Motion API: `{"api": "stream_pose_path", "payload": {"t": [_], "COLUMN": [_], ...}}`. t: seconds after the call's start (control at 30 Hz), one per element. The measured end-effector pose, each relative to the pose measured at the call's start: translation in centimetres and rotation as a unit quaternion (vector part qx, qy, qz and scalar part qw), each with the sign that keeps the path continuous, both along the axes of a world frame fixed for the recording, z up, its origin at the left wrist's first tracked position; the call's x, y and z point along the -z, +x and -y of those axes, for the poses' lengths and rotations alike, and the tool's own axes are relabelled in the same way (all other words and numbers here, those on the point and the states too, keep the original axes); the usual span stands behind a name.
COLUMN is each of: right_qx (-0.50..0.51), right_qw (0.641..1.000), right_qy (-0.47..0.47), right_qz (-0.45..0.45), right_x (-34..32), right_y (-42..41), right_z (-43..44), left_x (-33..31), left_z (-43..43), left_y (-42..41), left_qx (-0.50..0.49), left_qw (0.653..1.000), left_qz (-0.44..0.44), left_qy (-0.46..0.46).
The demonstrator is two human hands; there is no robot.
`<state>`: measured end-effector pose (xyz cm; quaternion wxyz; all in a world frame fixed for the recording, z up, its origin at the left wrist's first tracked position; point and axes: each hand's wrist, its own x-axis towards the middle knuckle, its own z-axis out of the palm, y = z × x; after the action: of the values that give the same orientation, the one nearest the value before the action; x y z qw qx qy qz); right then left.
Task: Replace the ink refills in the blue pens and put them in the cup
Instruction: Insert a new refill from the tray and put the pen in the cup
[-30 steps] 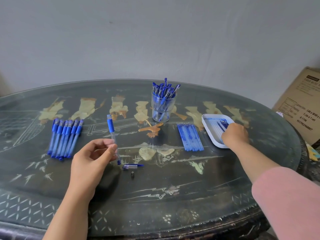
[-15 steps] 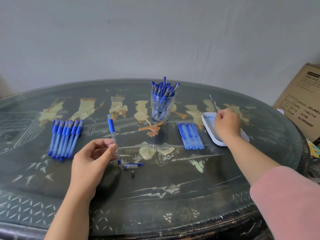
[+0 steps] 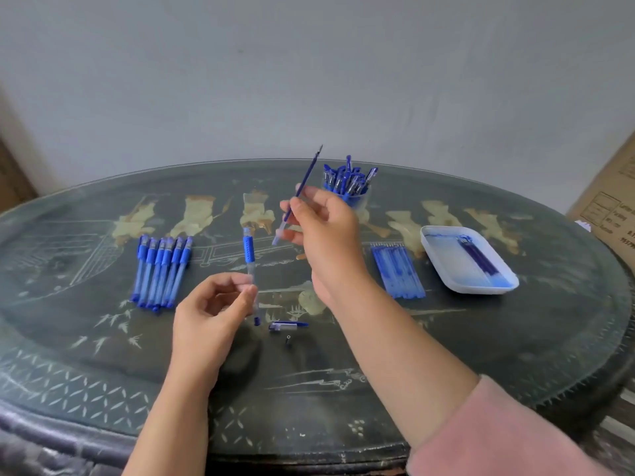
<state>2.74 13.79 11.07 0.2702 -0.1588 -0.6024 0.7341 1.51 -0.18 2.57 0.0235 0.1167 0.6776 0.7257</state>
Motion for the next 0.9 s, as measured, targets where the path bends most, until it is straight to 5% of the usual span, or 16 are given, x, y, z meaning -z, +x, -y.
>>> {"api": "stream_pose_path", "payload": {"t": [0.9], "right_qx": [-0.064], "right_qw": [0.998], "right_qy": [-0.024], "right_qz": [-0.016], "right_x": [-1.7], "right_y": [-1.0], "right_z": [1.0], "left_x": [0.1], "left_z": [0.4], "left_y": [-0.1], "left_qx": [0.019], "left_qw": [1.0], "left_qz": [-0.012], "left_qy": [-0.02]}}
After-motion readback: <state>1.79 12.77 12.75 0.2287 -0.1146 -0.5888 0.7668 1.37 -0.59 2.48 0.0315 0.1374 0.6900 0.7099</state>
